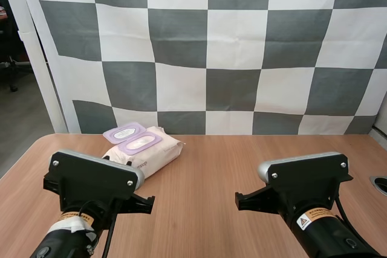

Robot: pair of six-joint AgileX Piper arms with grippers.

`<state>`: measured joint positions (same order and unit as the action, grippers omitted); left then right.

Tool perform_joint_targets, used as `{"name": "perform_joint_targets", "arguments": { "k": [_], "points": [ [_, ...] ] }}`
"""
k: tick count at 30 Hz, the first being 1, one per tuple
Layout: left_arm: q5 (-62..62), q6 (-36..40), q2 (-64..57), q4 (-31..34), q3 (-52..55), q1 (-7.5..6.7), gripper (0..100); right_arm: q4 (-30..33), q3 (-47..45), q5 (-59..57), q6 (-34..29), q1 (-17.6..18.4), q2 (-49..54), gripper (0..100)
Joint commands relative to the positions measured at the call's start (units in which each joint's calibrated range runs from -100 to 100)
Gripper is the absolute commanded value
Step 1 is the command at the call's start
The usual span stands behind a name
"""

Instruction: Open the wet wipes lid

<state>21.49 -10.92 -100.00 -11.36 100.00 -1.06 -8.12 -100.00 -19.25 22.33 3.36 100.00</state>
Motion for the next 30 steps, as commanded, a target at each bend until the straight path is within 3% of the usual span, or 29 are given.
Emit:
{"name": "perform_joint_targets", "arguments": {
  "k": [1,3,5,12,30],
  "points": [
    [0.0,0.26,0.0,-0.14,0.0,-0.1,57,-0.1,0.0,-0.45,0.01,-0.02,0.0,0],
    [2.94,0.77,0.0,-0.14,0.0,-0.1,38,-0.1,0.0,-2.58,0.01,-0.1,0.0,0],
    [4.9,0.77,0.0,-0.14,0.0,-0.1,0,-0.1,0.0,-5.94,0.01,-0.17,0.0,0],
    [5.89,5.11,0.0,-0.02,0.0,-0.1,0,-0.1,0.0,-12.75,0.01,-0.92,0.0,0],
    [9.64,22.02,0.0,7.33,0.0,0.21,0,-0.1,0.0,-12.92,-2.88,-1.57,0.0,0]
  ]
}}
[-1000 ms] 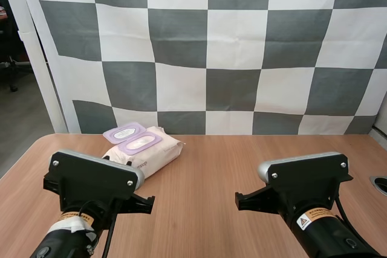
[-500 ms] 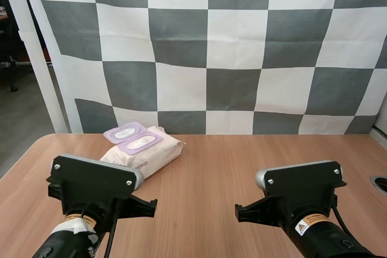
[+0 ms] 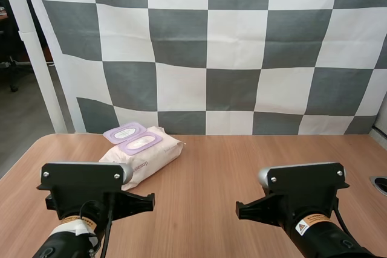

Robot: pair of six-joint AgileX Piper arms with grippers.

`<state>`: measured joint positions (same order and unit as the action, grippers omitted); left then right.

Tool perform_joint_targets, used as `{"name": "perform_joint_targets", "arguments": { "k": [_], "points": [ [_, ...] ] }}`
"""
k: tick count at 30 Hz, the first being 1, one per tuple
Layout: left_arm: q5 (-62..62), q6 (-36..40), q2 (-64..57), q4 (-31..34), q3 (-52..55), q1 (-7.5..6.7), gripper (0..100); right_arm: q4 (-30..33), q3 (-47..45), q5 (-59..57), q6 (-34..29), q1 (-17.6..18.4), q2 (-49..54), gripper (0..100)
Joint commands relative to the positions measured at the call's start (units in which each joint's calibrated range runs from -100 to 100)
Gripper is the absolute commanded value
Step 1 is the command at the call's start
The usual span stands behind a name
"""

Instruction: Open the wet wipes lid

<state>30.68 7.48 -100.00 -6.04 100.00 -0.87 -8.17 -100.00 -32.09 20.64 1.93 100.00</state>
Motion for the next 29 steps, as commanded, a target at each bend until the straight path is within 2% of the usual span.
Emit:
{"name": "perform_joint_targets", "arguments": {
  "k": [1,5,14,29],
  "points": [
    [0.62,4.47,0.0,2.51,0.0,0.02,0,-0.05,0.0,-0.08,-1.19,-0.15,0.0,0],
    [0.82,7.32,0.0,3.73,0.0,0.02,0,-0.05,0.0,-0.08,-1.19,-0.15,0.0,0],
    [0.61,7.53,0.0,3.73,0.0,0.49,0,-0.05,0.0,-0.08,-1.19,-0.15,0.0,0],
    [0.15,7.53,0.0,3.73,0.0,0.49,0,-0.05,0.0,0.25,-1.19,-0.15,0.0,0]
  ]
}}
